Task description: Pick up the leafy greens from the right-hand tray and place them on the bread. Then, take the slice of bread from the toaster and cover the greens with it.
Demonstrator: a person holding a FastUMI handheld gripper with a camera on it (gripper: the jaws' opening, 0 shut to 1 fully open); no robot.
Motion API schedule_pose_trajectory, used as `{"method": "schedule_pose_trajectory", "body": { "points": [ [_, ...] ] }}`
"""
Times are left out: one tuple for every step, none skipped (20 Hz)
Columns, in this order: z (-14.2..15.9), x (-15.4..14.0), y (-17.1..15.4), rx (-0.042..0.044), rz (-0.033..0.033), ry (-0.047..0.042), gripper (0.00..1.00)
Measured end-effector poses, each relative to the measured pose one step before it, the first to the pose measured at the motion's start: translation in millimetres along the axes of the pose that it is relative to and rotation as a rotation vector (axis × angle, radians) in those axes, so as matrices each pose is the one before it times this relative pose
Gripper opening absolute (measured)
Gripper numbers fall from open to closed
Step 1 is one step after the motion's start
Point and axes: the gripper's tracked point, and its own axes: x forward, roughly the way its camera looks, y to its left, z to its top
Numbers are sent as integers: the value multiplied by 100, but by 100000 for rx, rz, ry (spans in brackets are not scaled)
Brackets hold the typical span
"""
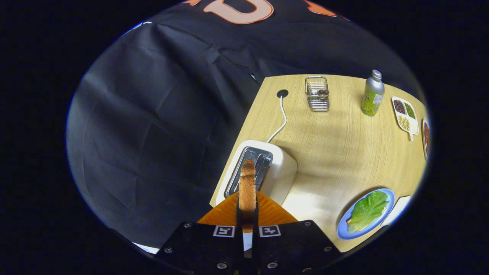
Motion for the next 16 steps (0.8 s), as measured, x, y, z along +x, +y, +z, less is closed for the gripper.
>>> {"method": "schedule_pose_trajectory", "body": {
  "points": [
    [79,-854,-297,1117,1935,-2182,9],
    [217,-814,-368,1646,1910,-2013,9],
    [244,-996,-402,2145,2169,-2042,9],
    [294,-884,-424,1566,2425,-2230,9],
    [228,-957,-372,1263,2287,-1947,9],
    [123,-971,-706,1384,1227,-1353,9],
    [146,-1220,-1075,1341,298,-1511,9],
    [96,-946,-1175,1049,-663,-1369,9],
    [-199,-1165,-1332,1032,-734,-945,9],
    [-137,-704,-1449,1527,-897,-748,9],
    [-389,-782,-1201,1971,-577,-594,9],
    [-152,-623,-1325,1888,-802,-950,9],
    [-239,-565,-1363,1782,-934,-651,9],
    [-217,-516,-1454,2117,-1252,-477,9],
    [-302,-372,-1155,1730,-1220,37,9],
    [-219,-233,-1221,1299,-1203,111,9]
  ]
}}
